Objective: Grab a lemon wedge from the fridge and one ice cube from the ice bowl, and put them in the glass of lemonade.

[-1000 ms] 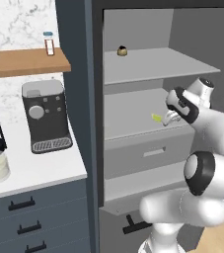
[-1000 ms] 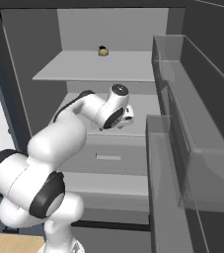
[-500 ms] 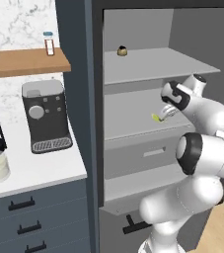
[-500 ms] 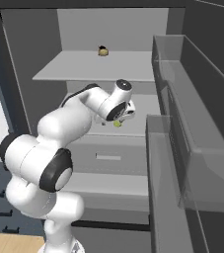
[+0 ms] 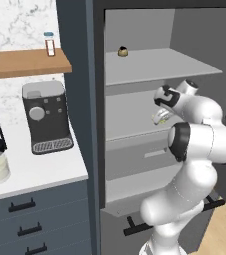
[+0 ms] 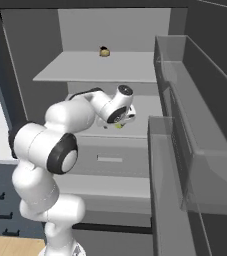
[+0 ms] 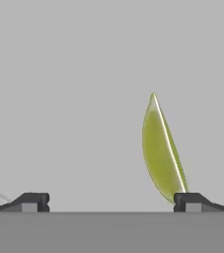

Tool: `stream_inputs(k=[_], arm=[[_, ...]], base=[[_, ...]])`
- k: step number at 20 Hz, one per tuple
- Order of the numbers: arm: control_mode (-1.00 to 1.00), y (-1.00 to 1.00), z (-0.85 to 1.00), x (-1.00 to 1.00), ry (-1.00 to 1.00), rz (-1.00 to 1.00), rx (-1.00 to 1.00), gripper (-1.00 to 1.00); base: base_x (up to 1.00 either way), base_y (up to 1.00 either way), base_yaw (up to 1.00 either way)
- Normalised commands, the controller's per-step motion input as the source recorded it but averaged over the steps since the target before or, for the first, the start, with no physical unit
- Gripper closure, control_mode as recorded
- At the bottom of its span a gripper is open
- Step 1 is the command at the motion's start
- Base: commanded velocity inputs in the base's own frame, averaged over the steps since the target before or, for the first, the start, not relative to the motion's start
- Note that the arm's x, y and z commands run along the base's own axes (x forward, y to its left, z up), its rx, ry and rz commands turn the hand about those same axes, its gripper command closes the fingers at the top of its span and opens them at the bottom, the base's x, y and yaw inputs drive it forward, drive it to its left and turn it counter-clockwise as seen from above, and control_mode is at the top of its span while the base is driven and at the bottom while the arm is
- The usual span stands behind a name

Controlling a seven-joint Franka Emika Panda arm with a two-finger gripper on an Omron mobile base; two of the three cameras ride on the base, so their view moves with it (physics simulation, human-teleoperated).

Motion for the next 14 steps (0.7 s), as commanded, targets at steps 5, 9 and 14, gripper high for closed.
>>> stream_inputs(k=[5, 9, 14], arm=[[-1.00, 0.00, 0.08, 0.12, -0.01, 0.00, 0.00, -1.00], [-1.00, 0.00, 0.17, -0.04, -0.04, 0.00, 0.00, -1.00], [-1.00, 0.00, -0.06, 0.13, -0.04, 0.00, 0.00, -1.00]], base=[[0.00, 0.00, 0.00], [0.00, 0.00, 0.00], [0.00, 0.00, 0.00]])
